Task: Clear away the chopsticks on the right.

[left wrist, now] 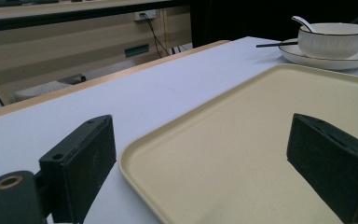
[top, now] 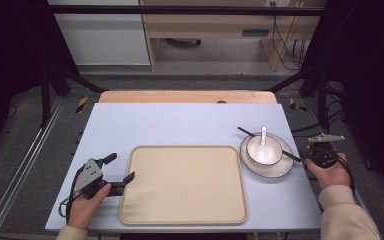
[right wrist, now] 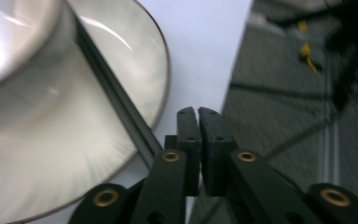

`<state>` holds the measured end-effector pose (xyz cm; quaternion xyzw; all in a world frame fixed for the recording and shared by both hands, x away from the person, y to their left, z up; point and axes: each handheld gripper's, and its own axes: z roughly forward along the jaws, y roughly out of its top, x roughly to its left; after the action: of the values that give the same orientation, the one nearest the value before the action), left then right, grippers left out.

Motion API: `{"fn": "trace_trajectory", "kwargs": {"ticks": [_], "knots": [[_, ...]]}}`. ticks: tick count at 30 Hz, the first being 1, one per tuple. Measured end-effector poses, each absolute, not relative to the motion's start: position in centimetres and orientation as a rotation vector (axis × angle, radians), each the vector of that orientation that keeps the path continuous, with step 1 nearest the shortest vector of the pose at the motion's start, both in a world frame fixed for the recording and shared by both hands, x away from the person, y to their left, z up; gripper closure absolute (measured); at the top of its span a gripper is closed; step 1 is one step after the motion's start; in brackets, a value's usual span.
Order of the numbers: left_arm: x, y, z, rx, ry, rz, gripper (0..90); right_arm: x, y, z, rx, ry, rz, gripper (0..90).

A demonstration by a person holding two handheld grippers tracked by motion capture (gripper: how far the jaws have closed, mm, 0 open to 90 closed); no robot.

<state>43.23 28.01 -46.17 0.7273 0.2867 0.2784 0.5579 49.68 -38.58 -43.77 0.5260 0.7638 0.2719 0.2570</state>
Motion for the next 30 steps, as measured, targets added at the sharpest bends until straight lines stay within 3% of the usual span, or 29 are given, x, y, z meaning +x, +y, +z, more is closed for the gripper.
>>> {"fn": "trace_trajectory", "kwargs": {"ticks": [4, 6, 30], "knots": [[43.4, 27.8, -46.2, 1.725, 0.668, 0.655, 7.8, 49.5, -38.1, -43.4, 1.291, 2.112, 0.893, 71.4], [43.4, 27.7, -46.2, 1.725, 0.665, 0.657, 7.9, 49.8, -37.8, -43.6, 1.265, 2.138, 0.891, 70.3], [42.5, 28.8, -46.4, 1.736, 0.692, 0.683, 7.9, 52.1, -36.4, -44.9, 1.166, 2.253, 0.853, 85.7]]}}
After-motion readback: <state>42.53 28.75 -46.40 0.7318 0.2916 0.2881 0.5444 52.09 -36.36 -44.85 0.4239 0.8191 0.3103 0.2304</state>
